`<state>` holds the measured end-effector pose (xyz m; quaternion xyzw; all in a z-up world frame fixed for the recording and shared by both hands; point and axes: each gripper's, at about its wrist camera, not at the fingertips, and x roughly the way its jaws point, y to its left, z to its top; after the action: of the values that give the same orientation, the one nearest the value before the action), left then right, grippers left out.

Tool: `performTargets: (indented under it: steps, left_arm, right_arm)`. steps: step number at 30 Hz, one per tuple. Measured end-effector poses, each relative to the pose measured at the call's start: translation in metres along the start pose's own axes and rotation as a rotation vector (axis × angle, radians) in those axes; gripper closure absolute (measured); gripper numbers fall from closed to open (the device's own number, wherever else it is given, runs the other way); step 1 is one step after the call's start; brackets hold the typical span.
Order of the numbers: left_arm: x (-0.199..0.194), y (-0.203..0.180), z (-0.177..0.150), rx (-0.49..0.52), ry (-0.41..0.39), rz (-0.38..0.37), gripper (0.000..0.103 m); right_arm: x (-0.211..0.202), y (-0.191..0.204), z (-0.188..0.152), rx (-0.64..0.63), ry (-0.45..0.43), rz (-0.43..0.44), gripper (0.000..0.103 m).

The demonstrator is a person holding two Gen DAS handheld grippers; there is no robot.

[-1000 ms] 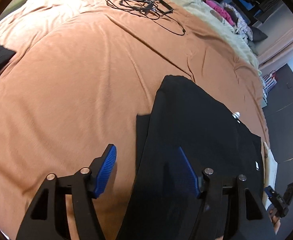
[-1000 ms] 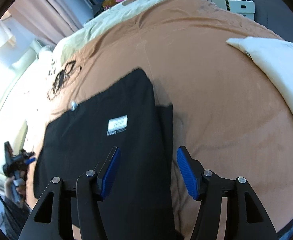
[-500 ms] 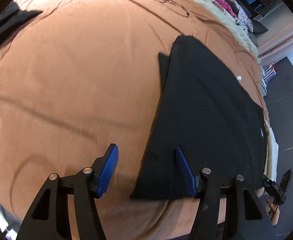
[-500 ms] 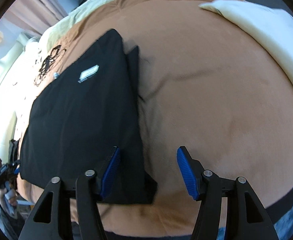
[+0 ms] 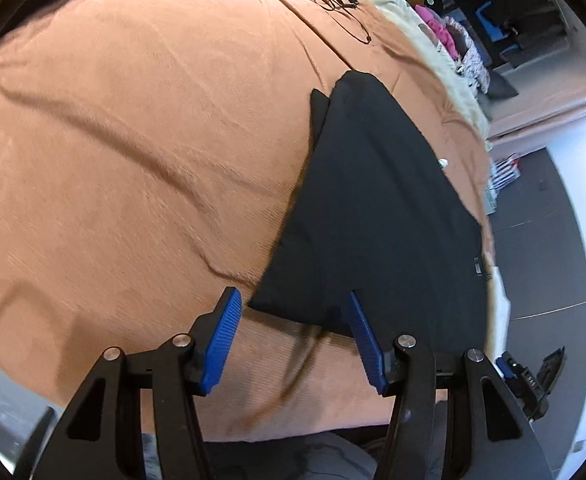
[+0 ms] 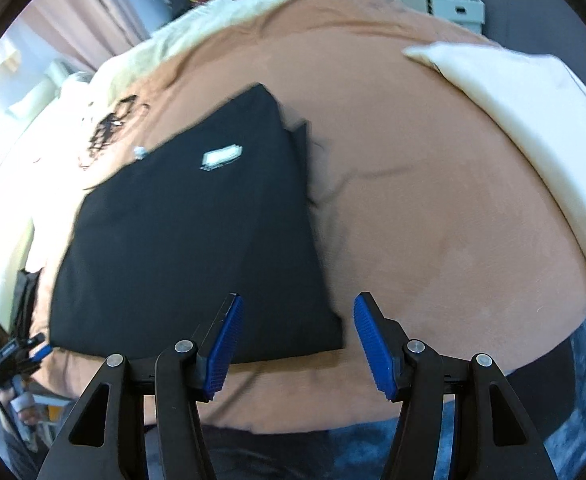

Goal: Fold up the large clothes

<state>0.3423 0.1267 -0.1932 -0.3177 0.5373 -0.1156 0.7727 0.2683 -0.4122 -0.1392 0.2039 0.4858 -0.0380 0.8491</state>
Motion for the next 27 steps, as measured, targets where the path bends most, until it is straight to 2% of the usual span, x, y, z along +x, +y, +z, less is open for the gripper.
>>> performTargets:
  steps: [8, 12, 17, 20, 21, 24, 27]
  left_arm:
    - [0.029, 0.004, -0.001, -0.078, 0.03, -0.061, 0.047]
    - [0.037, 0.003, 0.006, -0.102, 0.005, -0.101, 0.047]
    - [0.047, -0.001, 0.014, -0.08, -0.018, -0.124, 0.048]
    - [0.047, 0.0, 0.013, -0.07, -0.026, -0.122, 0.054]
    - [0.045, 0.0, 0.012, -0.067, -0.027, -0.119, 0.059]
    - [0.04, 0.002, 0.011, -0.076, -0.027, -0.123, 0.066]
    - [0.038, 0.0, 0.009, -0.075, -0.046, -0.125, 0.068]
  right_arm:
    - [-0.007, 0.06, -0.002, -0.069, -0.002, 0.128, 0.044]
    - [0.003, 0.092, -0.007, -0.102, 0.03, 0.185, 0.044]
    - [0.023, 0.132, -0.014, -0.14, 0.083, 0.223, 0.052]
    - [0.039, 0.156, -0.018, -0.168, 0.114, 0.235, 0.059]
    - [0.047, 0.165, -0.021, -0.175, 0.133, 0.237, 0.061]
    - [0.061, 0.184, -0.027, -0.212, 0.17, 0.242, 0.062]
    - [0.076, 0.206, -0.035, -0.265, 0.206, 0.238, 0.062]
